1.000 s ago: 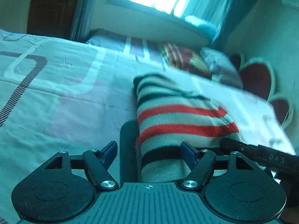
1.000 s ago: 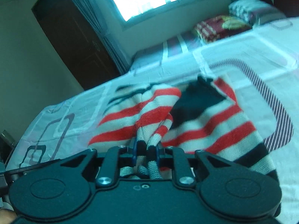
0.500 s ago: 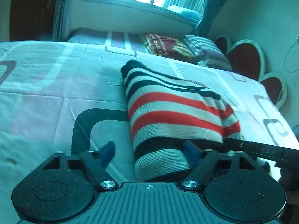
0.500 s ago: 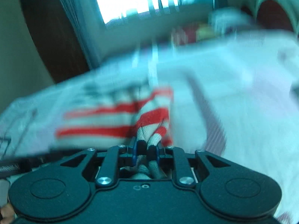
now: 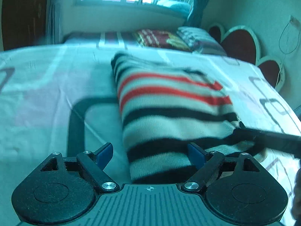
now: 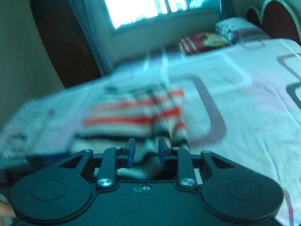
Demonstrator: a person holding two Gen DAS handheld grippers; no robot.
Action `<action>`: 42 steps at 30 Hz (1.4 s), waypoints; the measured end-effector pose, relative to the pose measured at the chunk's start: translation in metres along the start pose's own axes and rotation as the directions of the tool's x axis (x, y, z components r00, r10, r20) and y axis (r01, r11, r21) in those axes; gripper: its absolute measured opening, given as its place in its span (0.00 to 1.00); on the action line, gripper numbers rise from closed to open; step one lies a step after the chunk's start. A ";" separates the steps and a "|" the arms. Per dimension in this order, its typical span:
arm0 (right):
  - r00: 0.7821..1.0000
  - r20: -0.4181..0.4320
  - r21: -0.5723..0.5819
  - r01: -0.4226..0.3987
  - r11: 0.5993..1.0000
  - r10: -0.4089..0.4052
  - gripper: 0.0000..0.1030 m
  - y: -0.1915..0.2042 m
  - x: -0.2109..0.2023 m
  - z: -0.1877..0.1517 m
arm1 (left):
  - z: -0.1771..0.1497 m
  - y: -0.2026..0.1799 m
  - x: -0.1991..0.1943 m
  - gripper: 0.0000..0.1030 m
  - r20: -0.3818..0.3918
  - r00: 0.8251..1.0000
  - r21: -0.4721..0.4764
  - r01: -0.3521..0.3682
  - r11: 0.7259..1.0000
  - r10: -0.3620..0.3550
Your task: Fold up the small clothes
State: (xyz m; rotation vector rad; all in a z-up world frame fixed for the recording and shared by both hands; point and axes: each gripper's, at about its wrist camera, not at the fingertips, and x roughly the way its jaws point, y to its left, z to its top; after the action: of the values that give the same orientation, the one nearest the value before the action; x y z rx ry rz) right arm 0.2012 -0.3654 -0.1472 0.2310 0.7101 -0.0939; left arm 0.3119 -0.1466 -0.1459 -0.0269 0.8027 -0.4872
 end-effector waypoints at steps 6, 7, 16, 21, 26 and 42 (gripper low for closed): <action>1.000 0.013 -0.005 -0.024 1.000 0.024 0.24 -0.008 0.007 -0.002 | -0.005 0.002 0.002 0.88 -0.028 1.000 -0.029 0.004 1.000 -0.005; 0.999 0.011 0.009 -0.030 1.000 0.030 0.25 -0.007 0.004 0.003 | -0.001 0.003 -0.003 0.88 -0.024 1.000 -0.039 0.009 0.999 -0.009; 0.992 0.119 0.010 -0.049 0.999 0.047 0.29 0.002 0.017 0.073 | 0.069 0.003 0.004 0.87 0.082 0.997 -0.070 0.017 0.997 -0.011; 0.995 0.096 -0.005 -0.017 1.000 0.018 0.28 0.007 0.063 0.101 | 0.098 0.008 0.054 0.73 0.022 1.000 -0.111 -0.006 0.994 0.008; 0.998 0.055 -0.056 0.044 0.997 -0.041 0.27 0.009 0.103 0.105 | 0.108 0.024 0.100 0.73 -0.036 0.998 -0.153 -0.054 0.987 0.049; 0.997 0.001 -0.060 0.071 0.996 -0.071 0.30 0.007 0.129 0.100 | 0.112 0.027 0.118 0.74 -0.047 0.994 -0.156 -0.110 0.982 0.104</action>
State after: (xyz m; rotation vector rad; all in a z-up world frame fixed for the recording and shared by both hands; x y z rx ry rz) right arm 0.3635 -0.3832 -0.1574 0.1488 0.7217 -0.1402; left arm 0.4703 -0.1906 -0.1533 -0.1216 0.8745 -0.3224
